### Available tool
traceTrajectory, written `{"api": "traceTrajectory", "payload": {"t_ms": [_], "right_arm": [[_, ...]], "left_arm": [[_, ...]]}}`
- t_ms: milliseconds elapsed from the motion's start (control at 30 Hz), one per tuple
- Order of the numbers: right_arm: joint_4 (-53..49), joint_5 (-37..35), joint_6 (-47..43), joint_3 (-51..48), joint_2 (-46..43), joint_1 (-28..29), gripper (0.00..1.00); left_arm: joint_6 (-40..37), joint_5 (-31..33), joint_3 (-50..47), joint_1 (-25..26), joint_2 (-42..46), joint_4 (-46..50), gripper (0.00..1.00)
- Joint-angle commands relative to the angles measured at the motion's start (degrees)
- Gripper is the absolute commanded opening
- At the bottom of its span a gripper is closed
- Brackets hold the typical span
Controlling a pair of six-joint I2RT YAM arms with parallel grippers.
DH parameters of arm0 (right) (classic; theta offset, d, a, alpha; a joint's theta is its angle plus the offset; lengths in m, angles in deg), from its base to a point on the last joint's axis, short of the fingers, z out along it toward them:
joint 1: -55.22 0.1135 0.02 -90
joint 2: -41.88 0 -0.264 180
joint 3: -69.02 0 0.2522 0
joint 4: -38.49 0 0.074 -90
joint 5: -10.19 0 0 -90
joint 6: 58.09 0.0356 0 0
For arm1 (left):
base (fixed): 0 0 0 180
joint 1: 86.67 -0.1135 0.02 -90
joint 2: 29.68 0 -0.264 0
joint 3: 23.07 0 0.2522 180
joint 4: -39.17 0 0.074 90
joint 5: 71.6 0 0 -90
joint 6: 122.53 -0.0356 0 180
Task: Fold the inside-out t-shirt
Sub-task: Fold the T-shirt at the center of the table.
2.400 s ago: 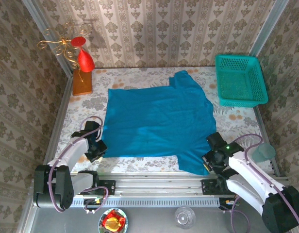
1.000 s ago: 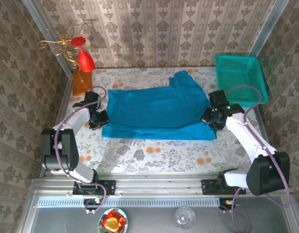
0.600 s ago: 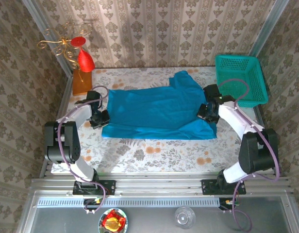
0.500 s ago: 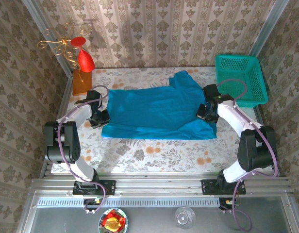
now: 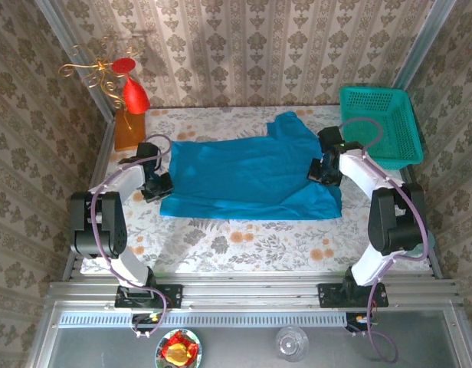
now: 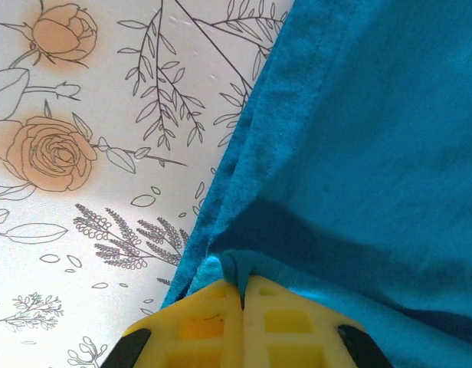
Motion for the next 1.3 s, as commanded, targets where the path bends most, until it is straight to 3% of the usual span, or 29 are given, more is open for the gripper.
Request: {"api": "traceTrajectory", "payload": {"t_ms": [0, 367, 500, 533, 600, 700, 833, 967, 1267], "right_arm": [[1.4, 1.4, -1.4, 1.3, 1.3, -1.2, 0.0], [3.3, 2.0, -0.5, -0.7, 0.8, -3.2, 0.0], [3.1, 2.2, -0.3, -0.5, 1.2, -3.3, 0.01], [2.9, 2.3, -0.2, -0.3, 1.2, -3.3, 0.08], [2.0, 2.2, -0.1, -0.1, 0.4, -3.3, 0.31], [0.9, 2.1, 0.1, -0.7, -2.3, -3.3, 0.44], [0.4, 4.0, 1.4, -4.1, -7.0, -2.6, 0.48], [1.5, 10.3, 3.8, -10.2, -9.6, 0.0, 0.47], [11.7, 19.3, 13.4, -19.5, -8.4, 8.3, 0.53]], "left_arm": [[-0.3, 2.2, 1.1, 0.2, 0.1, -0.3, 0.0], [0.5, 3.7, 0.6, -0.6, -0.6, 0.6, 0.0], [0.6, 2.1, 0.6, -0.4, -0.6, -0.8, 0.11], [0.5, 1.8, 0.6, -0.5, -0.2, -1.1, 0.14], [0.6, 1.4, 0.9, -0.4, 1.5, -1.0, 0.22], [0.6, 1.4, 1.1, -0.4, 5.1, -1.2, 0.27], [0.7, -0.4, 1.3, -0.1, 8.5, 0.0, 0.28], [2.8, -5.6, 0.3, 1.5, 11.0, 0.3, 0.27], [5.9, -5.4, -5.5, 8.1, 12.7, -0.4, 0.28]]}}
